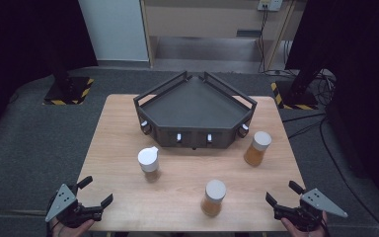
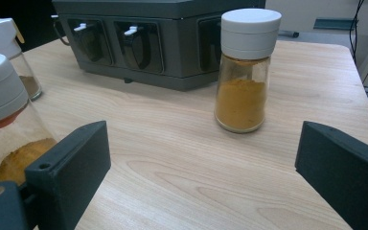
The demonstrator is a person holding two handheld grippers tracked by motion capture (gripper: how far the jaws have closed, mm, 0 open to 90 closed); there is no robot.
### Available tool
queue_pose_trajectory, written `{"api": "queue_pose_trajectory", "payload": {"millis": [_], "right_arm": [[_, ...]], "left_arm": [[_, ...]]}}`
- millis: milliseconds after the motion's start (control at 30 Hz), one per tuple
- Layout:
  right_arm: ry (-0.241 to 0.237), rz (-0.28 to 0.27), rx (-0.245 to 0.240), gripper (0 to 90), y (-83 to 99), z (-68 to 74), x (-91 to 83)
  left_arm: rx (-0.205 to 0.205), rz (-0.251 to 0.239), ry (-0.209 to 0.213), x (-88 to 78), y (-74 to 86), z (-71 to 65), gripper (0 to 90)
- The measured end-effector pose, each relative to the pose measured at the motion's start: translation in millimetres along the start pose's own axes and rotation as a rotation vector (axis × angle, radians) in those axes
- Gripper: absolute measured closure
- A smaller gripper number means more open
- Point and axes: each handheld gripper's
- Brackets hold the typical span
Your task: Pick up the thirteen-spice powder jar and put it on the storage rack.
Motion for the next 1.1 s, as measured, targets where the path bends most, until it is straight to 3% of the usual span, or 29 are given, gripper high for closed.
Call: {"api": "queue_pose_trajectory", "payload": {"millis": [267,600,867,1100], "right_arm": [[-0.006,0.007,-0.023,4.9,0.2,1.3,0.2],[-0.017,0.012,-0.061,4.5,-0.2,3.5,2.8],[-0.026,0.005,-0.060,3.9,0.9,2.1,2.8],[-0.025,0.006,-0.064,3.9,0.7,2.7,2.9]], "left_arm": [[0.013,0.004,0.022,2.3,-0.9,0.3,0.9],[-0.001,0.010,0.035,2.6,-1.0,2.3,0.7],[-0.025,0.009,0.039,3.3,-2.3,2.9,0.4],[-0.003,0.009,0.055,9.2,-18.1,2.2,1.0]]}}
Point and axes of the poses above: each handheld gripper's, and its own axes: x roughly forward along the jaws, y roughly out of its underside, z roughly to its left, and after that the axes turned 12 degrees about -y, right-handed
